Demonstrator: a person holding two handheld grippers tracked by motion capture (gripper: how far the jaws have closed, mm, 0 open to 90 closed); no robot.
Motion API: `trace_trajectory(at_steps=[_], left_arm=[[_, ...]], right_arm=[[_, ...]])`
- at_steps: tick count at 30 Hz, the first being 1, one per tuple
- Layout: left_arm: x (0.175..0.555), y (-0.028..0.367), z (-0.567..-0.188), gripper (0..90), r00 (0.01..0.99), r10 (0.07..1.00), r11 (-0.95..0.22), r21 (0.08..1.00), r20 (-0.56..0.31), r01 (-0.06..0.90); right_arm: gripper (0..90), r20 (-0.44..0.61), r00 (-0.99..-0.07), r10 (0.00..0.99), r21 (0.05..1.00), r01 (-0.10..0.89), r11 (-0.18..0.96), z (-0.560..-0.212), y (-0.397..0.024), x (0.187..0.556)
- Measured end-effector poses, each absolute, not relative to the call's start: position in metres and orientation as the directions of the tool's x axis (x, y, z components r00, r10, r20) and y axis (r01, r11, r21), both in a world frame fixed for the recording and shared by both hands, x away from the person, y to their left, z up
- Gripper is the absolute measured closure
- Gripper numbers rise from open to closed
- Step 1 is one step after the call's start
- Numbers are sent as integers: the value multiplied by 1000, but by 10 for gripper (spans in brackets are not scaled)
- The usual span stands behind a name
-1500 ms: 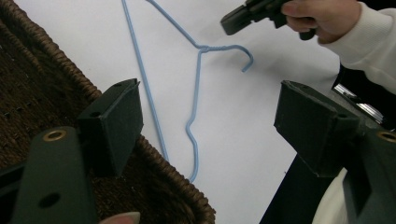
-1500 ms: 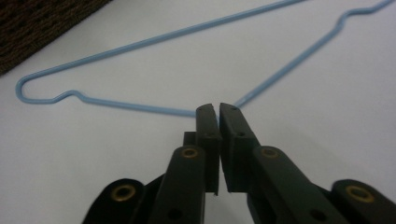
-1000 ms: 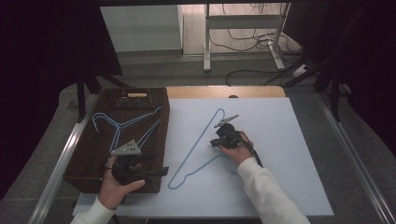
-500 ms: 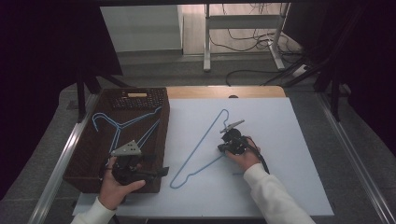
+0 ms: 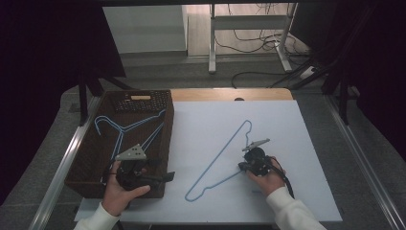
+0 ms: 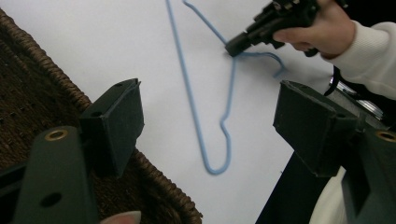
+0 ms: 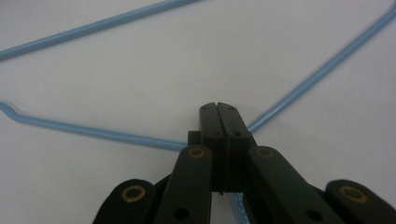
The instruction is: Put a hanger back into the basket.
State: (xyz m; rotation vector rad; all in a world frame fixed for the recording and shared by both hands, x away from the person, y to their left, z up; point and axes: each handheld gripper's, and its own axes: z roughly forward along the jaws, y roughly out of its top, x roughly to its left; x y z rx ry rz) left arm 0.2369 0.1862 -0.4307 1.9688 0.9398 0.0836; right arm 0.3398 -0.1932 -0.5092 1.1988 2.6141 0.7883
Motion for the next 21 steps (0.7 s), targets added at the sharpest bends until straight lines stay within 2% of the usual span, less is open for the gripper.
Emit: trace_trajectory(at_steps=[6, 11, 17, 21], left_arm=[[238, 186, -432, 238, 705, 644, -285, 761, -298, 583], [240, 184, -432, 239, 707, 643, -290, 761, -295, 581], [239, 185, -431, 240, 708, 641, -288, 763, -296, 579], [239, 186, -432, 240, 706, 643, -286, 762, -297, 581]], right_arm=[[897, 98, -663, 742, 512, 673, 534, -508, -208, 315], [888, 118, -680, 723, 520, 663, 539, -509, -215, 309], [678, 126, -670, 731, 549, 661, 512, -490, -239, 304], [633, 110, -667, 737, 521, 670, 528, -484, -261, 294]])
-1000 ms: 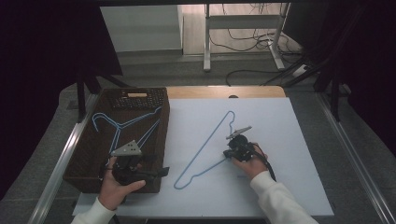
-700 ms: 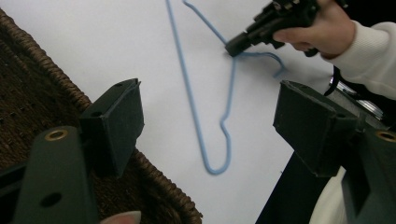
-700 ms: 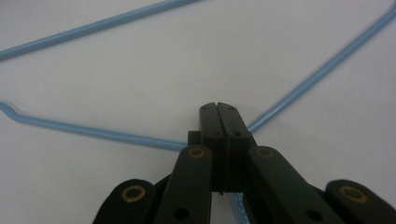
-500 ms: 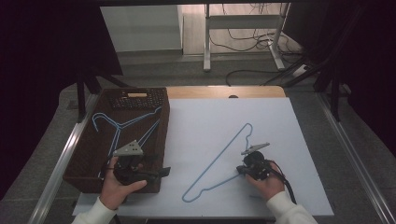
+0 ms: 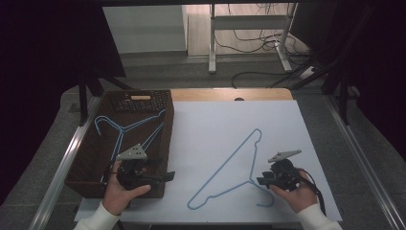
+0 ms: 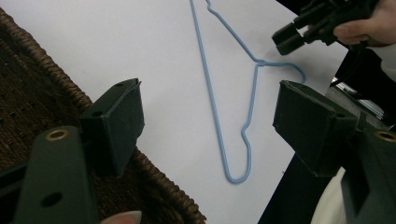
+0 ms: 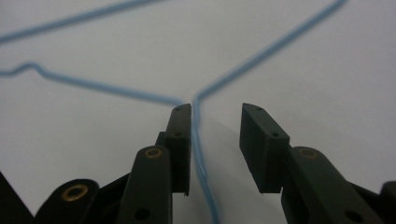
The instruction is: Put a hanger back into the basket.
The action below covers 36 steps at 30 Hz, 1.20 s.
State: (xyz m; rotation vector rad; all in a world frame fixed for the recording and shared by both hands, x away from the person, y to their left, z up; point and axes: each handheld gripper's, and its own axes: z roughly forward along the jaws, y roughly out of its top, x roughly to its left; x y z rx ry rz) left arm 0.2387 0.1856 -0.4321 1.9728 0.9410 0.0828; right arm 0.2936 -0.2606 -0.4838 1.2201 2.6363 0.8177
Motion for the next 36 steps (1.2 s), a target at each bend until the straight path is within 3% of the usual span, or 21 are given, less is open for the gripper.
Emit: trace_trajectory(at_steps=[9, 15, 17, 20, 27, 36], left_arm=[[239, 179, -430, 240, 718, 632, -298, 764, -291, 572], [239, 178, -431, 240, 718, 632, -300, 763, -291, 573], [239, 178, -431, 240, 719, 632, -300, 764, -289, 571], [238, 178, -431, 241, 719, 632, -302, 763, -289, 572], [235, 167, -431, 243, 737, 616, -326, 762, -277, 559], [235, 128, -428, 252, 790, 562, -407, 749, -245, 522]], right_arm=[[642, 83, -703, 706, 445, 660, 605, -496, -264, 280], [750, -12, -738, 674, 388, 618, 684, -497, -254, 281], [825, -41, -763, 644, 356, 591, 723, -496, -247, 280], [854, -62, -775, 629, 328, 580, 746, -495, -241, 280], [872, 23, -775, 632, 345, 599, 722, -494, -249, 284], [874, 27, -787, 616, 357, 583, 730, -484, -244, 283]])
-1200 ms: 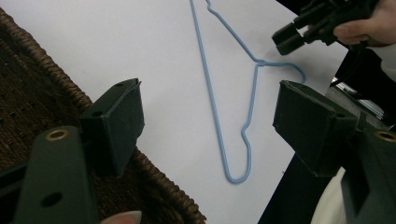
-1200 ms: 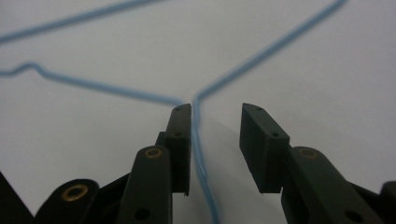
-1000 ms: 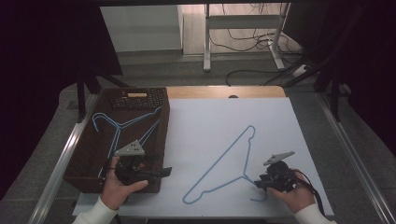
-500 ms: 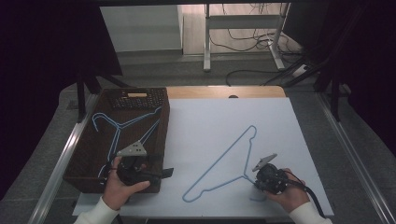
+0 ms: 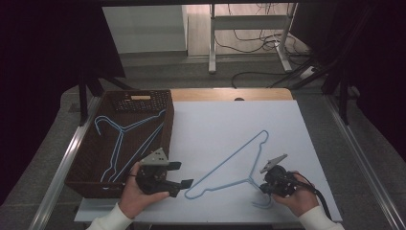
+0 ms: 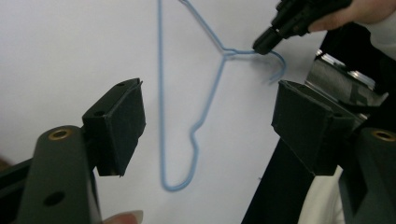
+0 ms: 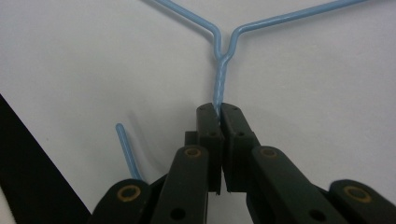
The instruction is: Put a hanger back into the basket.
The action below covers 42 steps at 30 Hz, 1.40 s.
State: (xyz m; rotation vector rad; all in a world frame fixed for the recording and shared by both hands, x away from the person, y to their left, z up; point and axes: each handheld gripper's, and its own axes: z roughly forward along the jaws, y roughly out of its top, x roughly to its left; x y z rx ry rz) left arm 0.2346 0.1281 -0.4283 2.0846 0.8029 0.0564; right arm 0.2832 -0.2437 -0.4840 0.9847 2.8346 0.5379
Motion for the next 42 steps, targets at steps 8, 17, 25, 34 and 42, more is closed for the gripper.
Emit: trace_trajectory(at_steps=[8, 17, 25, 34, 42], left_arm=[[245, 73, -447, 281, 838, 500, -531, 687, -219, 496], [268, 23, -481, 424, 863, 463, -643, 594, -201, 483], [284, -1, -507, 553, 874, 460, -712, 523, -157, 469], [283, -15, -513, 751, 883, 464, -741, 514, -72, 431], [287, -13, -513, 824, 878, 471, -736, 513, -81, 442]], right_arm=[[874, 23, -788, 615, 367, 579, 728, -479, -244, 282], [874, 11, -789, 615, 374, 573, 729, -476, -246, 281], [874, 4, -791, 612, 372, 569, 733, -474, -245, 281], [874, -4, -797, 604, 384, 557, 737, -468, -245, 279], [874, -2, -797, 604, 405, 552, 729, -463, -246, 278]])
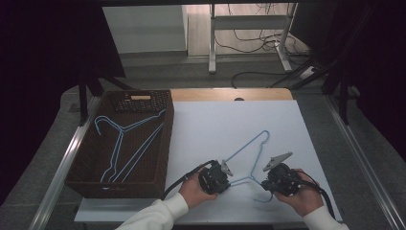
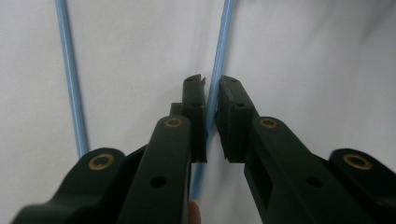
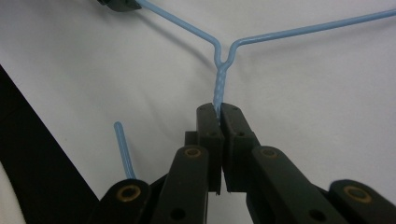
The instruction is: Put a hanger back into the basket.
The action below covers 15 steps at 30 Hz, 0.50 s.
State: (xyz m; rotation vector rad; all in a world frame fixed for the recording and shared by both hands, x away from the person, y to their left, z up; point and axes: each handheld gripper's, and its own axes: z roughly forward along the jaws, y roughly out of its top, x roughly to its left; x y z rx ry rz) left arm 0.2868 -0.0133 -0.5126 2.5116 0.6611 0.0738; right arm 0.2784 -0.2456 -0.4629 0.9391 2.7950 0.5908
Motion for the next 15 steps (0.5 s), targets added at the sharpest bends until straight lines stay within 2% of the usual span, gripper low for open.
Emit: trace_trajectory(at_steps=[5, 12, 15], left_arm=[[286, -10, -510, 846, 890, 449, -746, 516, -79, 422], [286, 0, -496, 868, 887, 454, -712, 564, -85, 418], [286, 8, -489, 869, 884, 458, -686, 594, -97, 421]], right_arm=[[859, -4, -789, 614, 441, 550, 709, -461, -248, 279], [575, 107, -728, 677, 629, 577, 521, -446, -270, 285], [494, 150, -694, 705, 715, 568, 407, -439, -282, 286]])
